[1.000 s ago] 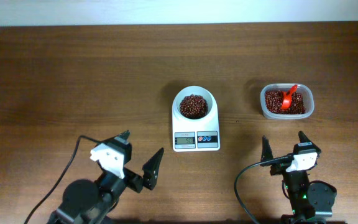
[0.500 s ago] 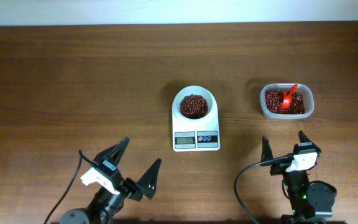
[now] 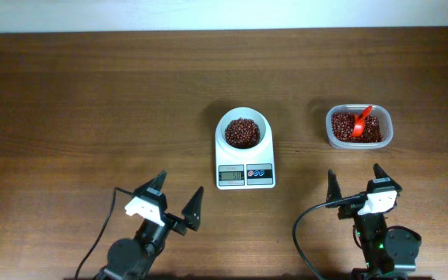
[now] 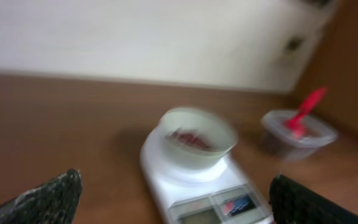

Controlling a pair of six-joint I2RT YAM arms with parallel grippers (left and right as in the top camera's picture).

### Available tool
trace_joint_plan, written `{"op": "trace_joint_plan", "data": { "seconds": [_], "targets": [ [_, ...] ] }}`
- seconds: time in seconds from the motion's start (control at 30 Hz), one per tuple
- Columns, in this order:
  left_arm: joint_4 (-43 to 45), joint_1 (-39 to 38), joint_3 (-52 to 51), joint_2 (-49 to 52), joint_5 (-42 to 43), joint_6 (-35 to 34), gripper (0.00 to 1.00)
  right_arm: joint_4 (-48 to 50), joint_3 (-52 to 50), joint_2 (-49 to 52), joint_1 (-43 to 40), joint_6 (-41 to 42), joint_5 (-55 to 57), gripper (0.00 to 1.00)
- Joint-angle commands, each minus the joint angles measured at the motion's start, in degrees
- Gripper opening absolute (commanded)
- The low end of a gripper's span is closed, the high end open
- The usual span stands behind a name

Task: Scoop item into bowl and weigh 50g on scale

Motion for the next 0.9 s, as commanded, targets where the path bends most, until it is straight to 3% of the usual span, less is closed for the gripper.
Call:
{"op": "trace_joint_plan", "data": {
  "seconds": [0.0, 0.17, 0.37, 0.87],
  "targets": [
    [-2.2, 5.1, -0.1, -0.3, -3.2, 8.2, 0.99, -0.3, -0.4, -0.5, 0.3, 0.2, 0.3, 0.99],
    [-2.4, 13.9, -0.1, -0.3, -3.3, 28.2, 0.99, -0.3, -0.4, -0.5, 0.3, 0.2, 0.3, 0.99],
    [-2.6, 27.0, -0.1, -0.3, -0.2, 28.8, 0.99, -0.3, -0.4, -0.5, 0.3, 0.2, 0.3, 0.99],
    [-2.6, 28.3, -0.1, -0.3, -0.2, 28.8, 0.99, -0.3, -0.4, -0.5, 0.3, 0.2, 0.3, 0.99]
  ]
}}
